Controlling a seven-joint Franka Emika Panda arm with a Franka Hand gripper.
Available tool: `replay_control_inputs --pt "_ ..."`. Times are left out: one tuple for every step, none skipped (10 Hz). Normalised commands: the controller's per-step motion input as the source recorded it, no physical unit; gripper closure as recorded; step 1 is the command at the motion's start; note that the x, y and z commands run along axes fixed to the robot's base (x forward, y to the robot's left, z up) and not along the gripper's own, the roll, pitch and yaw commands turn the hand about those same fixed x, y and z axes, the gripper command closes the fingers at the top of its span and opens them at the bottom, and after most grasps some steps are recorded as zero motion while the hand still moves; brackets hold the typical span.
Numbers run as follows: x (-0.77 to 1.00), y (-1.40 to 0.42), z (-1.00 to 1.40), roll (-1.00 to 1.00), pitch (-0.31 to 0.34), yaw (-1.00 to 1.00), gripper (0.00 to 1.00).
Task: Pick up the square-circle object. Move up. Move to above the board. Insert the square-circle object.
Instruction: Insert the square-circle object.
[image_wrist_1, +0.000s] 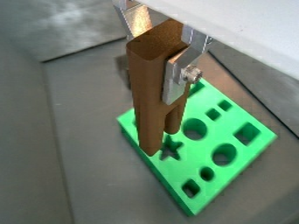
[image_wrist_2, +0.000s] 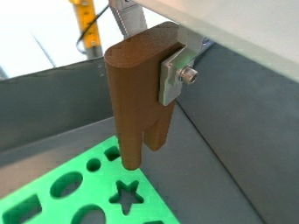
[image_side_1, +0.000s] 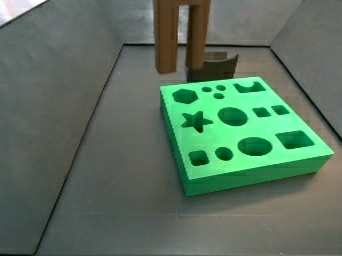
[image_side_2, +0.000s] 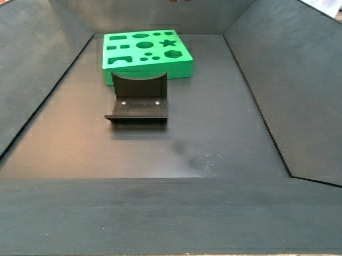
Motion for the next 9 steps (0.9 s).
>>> replay_control_inputs --pt "0.67 -0.36 -0.44 0.12 0.216 -0.09 1.0" --pt "0.61 -0.41 -0.53 0.19 0.223 -0.09 1.0" --pt "0.55 -0.55 -0.54 0.23 0.247 -0.02 1.0" --pt "0.51 -0.62 -0.47 0.24 0.281 0.0 1.0" --pt "0.47 -0.65 -0.4 0.25 0.317 0.0 1.0" --pt "0.53 -0.6 -0.43 0.27 0.279 0.0 1.0" --pt "0.68 -0.37 -0.43 0.19 0.139 -0.09 1.0" --pt "0.64 -0.23 -0.46 0.15 0.11 -0.2 1.0" --pt "0.53 -0.16 -0.48 0.11 0.067 -0.24 1.0"
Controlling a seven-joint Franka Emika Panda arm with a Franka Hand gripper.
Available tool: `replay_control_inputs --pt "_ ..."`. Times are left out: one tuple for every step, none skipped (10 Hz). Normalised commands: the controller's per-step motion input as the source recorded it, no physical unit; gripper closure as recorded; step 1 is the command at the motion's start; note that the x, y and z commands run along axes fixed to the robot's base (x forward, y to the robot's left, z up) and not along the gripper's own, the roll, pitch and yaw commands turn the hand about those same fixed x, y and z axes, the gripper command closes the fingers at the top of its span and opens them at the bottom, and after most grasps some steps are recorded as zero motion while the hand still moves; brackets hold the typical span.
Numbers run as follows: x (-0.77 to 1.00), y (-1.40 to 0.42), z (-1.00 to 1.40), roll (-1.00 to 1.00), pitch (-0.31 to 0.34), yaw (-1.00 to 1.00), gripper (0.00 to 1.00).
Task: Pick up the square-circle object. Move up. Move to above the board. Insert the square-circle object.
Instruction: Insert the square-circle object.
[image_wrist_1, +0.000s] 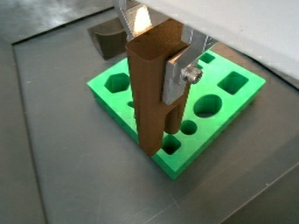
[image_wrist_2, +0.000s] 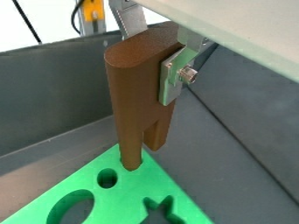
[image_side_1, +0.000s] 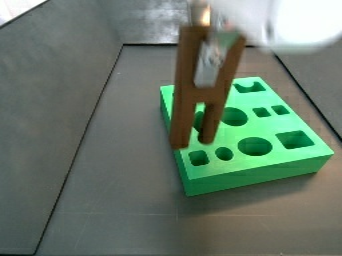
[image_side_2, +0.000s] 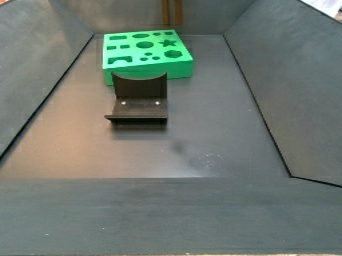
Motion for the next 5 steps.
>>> replay_control_inputs --pt "0.47 -0.24 -0.53 0.12 0.003 -0.23 1.0" --pt "0.4 -0.14 -0.4 0.07 0.0 -0.24 1.0" --pt "0.29 -0.05 -0.2 0.02 0.0 -0.26 1.0" --pt "0.23 -0.01 -0.13 0.01 0.02 -0.22 1.0" --pt "0.16 0.0 -0.15 0.0 0.006 -0.13 1.0"
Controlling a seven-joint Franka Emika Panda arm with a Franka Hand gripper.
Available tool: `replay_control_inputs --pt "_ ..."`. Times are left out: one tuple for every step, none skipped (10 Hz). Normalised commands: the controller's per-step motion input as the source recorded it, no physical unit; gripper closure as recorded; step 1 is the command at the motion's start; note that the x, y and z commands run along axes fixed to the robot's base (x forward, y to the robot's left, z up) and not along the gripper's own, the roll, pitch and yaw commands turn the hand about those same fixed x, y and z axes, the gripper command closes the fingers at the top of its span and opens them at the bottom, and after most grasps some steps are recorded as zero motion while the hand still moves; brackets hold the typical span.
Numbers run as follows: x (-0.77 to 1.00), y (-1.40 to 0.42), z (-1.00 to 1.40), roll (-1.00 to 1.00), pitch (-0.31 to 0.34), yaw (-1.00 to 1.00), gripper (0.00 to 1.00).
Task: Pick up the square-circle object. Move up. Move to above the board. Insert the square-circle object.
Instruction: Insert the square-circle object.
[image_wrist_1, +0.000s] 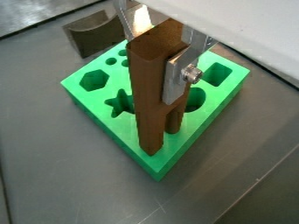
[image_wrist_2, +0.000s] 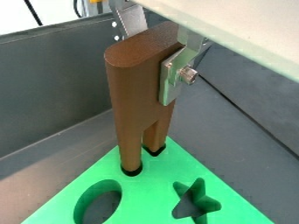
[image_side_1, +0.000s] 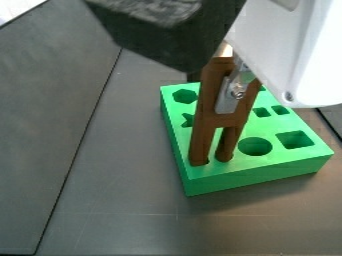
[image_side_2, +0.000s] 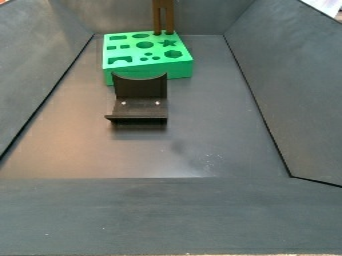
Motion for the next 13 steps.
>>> replay_control_inputs --pt "0.06 0.08 -0.27 0.0 0.016 -0.07 1.0" --pt "-0.02 0.19 -0.35 0.0 0.026 -0.06 1.0" --pt "-0.16 0.16 -0.39 -0.03 0.0 -0.01 1.0" --pt "0.0 0.14 -0.37 -0.05 -0.009 -0.01 1.0" --pt "0.07 0.05 -0.39 -0.02 -0.007 0.0 1.0" --pt "0.03 0.0 -0.5 -0.02 -0.046 0.0 1.0" --pt "0.04 -0.02 -0.57 -0.02 -0.04 0.0 1.0" --pt "0.08 -0.13 -0.52 -0.03 -0.054 0.07 1.0" --pt "0.08 -0.11 -0.51 -0.07 -0.041 0.19 1.0" --pt "0.1 0.0 -0.56 -0.17 -0.059 0.18 1.0" --pt "0.05 0.0 -0.51 -0.18 -0.027 0.15 1.0" --pt "0.0 0.0 -0.49 -0.16 0.0 0.13 1.0" --pt "0.0 0.0 -0.46 -0.14 0.0 0.1 1.0"
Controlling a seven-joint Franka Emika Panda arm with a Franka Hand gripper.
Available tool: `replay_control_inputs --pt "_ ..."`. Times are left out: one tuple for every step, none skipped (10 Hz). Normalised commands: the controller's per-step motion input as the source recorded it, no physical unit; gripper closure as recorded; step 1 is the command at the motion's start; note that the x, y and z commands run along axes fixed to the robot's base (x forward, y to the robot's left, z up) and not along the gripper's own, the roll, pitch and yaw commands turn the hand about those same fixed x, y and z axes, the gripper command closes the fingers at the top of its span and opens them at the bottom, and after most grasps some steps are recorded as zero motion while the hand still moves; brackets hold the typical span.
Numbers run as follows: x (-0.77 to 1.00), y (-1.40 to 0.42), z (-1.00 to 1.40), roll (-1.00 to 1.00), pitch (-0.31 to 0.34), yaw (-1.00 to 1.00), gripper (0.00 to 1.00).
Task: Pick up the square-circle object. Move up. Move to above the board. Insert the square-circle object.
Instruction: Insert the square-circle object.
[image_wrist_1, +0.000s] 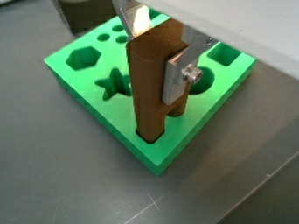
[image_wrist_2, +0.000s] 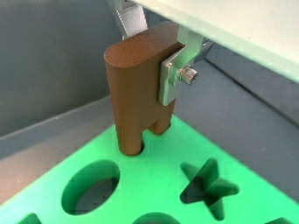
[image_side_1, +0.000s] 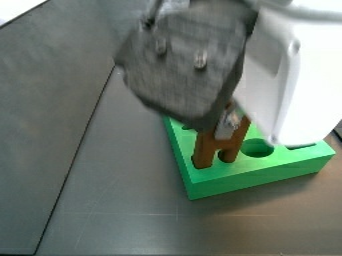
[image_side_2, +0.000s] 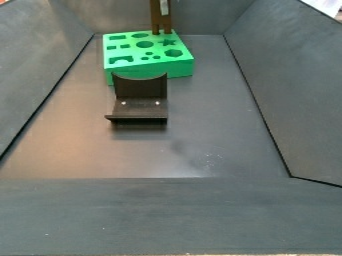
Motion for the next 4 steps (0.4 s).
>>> replay_control_inputs --pt "0.0 0.0 -0.43 -0.12 0.0 0.1 1.0" --pt "0.0 0.0 -0.43 -0.07 0.0 0.09 1.0" --pt "-0.01 0.0 -0.29 -0.03 0.0 0.1 1.0" --pt "0.0 0.0 0.0 0.0 0.0 0.0 1.0"
